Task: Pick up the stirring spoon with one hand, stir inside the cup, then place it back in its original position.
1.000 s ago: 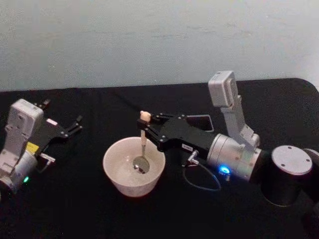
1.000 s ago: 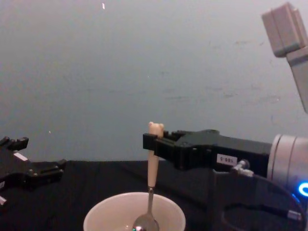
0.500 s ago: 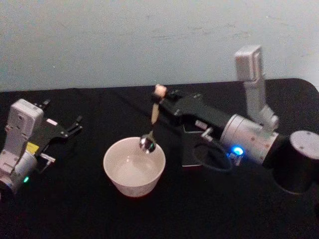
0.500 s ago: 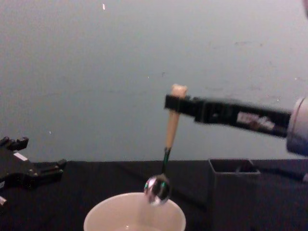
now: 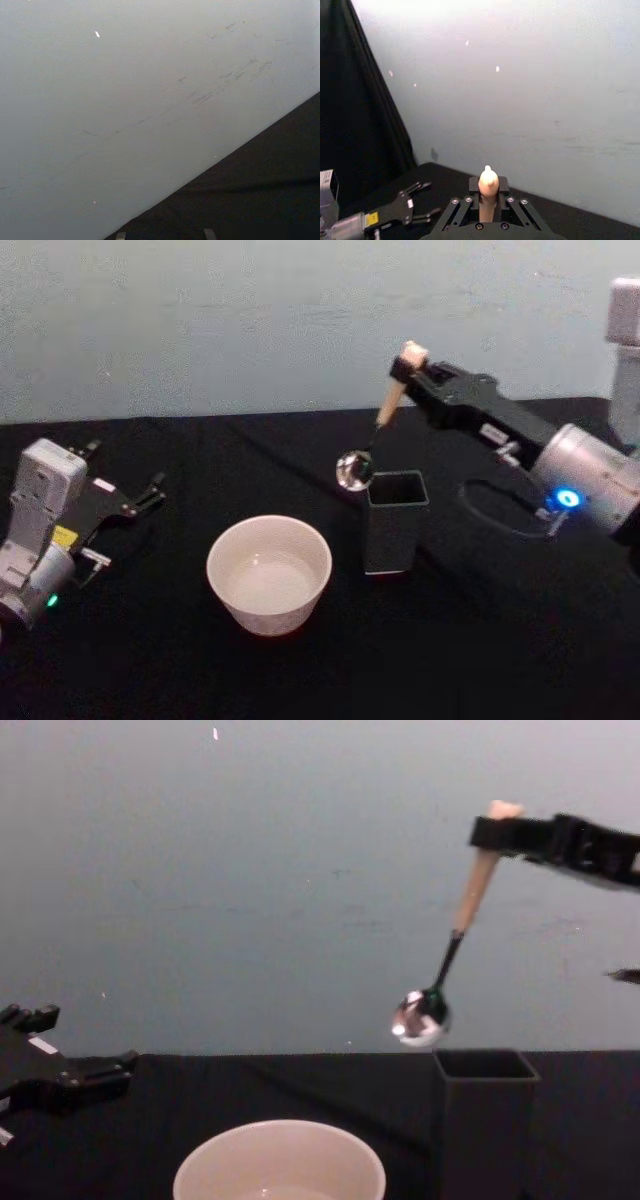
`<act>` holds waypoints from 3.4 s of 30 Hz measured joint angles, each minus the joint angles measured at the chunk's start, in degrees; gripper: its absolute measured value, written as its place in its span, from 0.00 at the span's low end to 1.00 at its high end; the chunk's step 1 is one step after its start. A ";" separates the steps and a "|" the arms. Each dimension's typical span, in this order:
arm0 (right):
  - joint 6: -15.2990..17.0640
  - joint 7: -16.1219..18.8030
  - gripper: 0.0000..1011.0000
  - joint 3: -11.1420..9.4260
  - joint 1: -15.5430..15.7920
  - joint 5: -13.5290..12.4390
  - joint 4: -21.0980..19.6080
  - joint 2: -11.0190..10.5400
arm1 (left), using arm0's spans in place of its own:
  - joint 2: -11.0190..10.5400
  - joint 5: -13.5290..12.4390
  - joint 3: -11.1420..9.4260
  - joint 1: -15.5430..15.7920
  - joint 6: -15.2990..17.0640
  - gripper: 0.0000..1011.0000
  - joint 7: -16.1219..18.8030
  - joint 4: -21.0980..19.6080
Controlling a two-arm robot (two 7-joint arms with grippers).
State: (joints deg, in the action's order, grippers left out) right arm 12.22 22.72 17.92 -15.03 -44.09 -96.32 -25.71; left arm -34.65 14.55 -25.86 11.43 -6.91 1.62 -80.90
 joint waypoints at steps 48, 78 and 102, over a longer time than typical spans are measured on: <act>-7.31 1.26 0.21 3.35 2.77 6.87 8.70 -3.99 | 0.00 0.00 0.00 0.00 0.00 0.99 0.00 0.00; -6.43 1.45 0.21 4.01 1.67 9.08 12.55 -2.13 | 0.00 0.00 0.00 0.00 0.00 0.99 0.00 0.00; -6.35 1.41 0.81 3.99 1.72 9.06 12.46 -2.17 | 0.00 0.00 0.00 0.00 0.00 0.99 0.00 0.00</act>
State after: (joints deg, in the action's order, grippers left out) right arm 5.87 24.14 21.92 -13.32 -35.03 -83.86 -27.89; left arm -34.65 14.55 -25.86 11.43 -6.91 1.62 -80.90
